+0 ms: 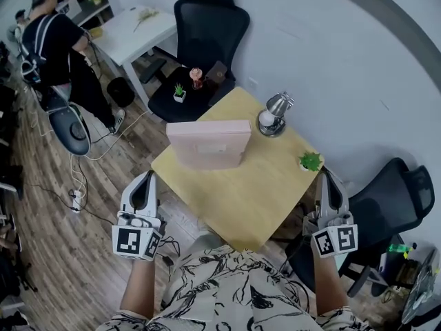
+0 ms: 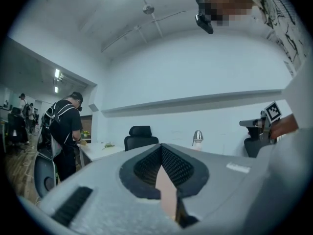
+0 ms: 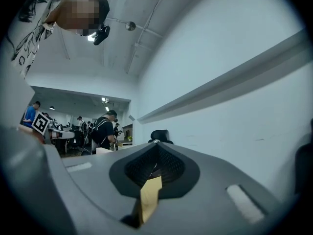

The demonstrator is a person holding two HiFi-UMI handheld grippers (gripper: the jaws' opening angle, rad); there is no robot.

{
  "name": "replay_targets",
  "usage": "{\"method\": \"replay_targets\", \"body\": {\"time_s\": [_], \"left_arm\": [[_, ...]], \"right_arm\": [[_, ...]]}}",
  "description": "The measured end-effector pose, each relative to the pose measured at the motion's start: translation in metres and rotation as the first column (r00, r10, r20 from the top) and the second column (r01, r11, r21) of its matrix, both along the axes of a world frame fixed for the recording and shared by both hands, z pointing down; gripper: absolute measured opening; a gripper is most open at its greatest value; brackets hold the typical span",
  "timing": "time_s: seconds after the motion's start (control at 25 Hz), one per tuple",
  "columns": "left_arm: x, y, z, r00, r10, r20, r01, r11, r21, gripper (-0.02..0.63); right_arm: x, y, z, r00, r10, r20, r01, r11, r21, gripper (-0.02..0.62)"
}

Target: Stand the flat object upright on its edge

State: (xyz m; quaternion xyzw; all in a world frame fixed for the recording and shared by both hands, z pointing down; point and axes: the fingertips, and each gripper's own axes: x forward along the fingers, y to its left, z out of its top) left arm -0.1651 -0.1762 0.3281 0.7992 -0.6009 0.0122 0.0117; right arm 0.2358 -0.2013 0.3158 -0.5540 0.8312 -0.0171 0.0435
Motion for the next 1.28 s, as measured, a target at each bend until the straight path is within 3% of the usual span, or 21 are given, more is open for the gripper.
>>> {"method": "replay_targets", "body": {"time_s": [0.24,0.64,0.92,1.28], "left_arm": [[-0.020,0.011,-0.018,0.997,-0.078,-0.018,0.078,0.997,0.018,0.003],[-0.040,0.029,-0.024,0.985,-0.172,0.033,0.171,0.984,0.042,0.003],[-0.043,0.034,-0.019,0.979,-0.200,0.038,0.199,0.979,0.041,0.003],[-0.030,0.029,-0.023,0.984,-0.172,0.054,0.169,0.984,0.058,0.003]], "right_arm": [[0.022,0.016,-0.014,0.999,0.044,0.006,-0.044,0.998,0.035,-0.006],[0.042,0.031,-0.023,0.994,0.103,-0.026,-0.101,0.992,0.080,-0.006],[0.047,0.040,-0.024,0.990,0.122,-0.072,-0.114,0.989,0.098,-0.006],[0.047,0.037,-0.026,0.987,0.134,-0.092,-0.125,0.988,0.092,-0.006]]}}
